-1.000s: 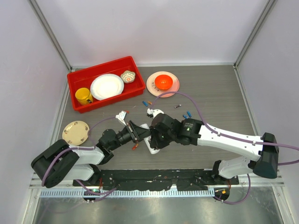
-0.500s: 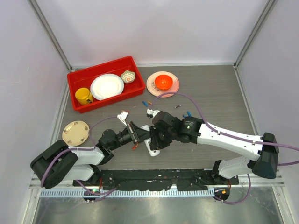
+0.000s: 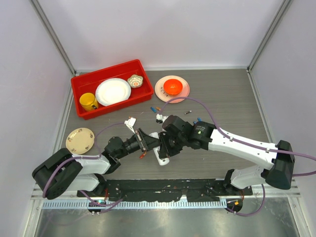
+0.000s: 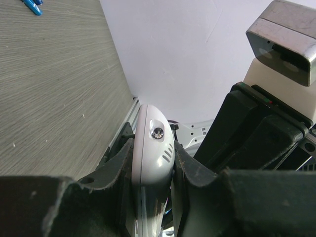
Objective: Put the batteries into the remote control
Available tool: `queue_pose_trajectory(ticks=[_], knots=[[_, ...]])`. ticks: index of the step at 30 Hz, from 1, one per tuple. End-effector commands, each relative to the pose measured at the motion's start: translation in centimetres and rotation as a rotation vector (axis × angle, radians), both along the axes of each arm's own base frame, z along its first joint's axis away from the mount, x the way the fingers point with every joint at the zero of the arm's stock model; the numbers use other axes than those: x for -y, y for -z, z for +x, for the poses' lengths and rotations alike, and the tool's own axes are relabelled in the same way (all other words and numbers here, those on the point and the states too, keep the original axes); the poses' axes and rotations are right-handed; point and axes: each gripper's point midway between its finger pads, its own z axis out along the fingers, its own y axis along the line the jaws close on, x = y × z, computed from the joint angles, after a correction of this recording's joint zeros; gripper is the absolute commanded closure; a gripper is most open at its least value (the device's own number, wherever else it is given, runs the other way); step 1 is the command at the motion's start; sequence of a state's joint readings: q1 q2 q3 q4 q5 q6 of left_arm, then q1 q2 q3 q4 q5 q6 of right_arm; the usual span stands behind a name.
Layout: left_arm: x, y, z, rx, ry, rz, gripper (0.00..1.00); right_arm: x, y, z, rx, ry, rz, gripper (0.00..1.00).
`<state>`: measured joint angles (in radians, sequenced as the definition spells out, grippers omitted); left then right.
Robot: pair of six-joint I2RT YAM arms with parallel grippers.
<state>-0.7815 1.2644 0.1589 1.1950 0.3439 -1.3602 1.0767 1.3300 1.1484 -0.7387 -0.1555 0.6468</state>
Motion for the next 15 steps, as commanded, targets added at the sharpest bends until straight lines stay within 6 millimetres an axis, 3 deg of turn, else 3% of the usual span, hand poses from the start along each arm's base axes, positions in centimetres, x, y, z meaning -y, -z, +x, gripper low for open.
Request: queue_pose_trajectory(ticks=[1, 15], knots=[[-0.3, -11.0, -3.9, 0.292, 0.129, -0.325, 1.0, -2.6, -1.7, 3.7, 0.106, 0.08, 0.094, 0.89], [0.3, -10.8, -4.2, 0.286, 0.14, -0.322, 1.0, -3.5, -2.2, 5.7, 0.134, 0.146, 0.134, 0.85]])
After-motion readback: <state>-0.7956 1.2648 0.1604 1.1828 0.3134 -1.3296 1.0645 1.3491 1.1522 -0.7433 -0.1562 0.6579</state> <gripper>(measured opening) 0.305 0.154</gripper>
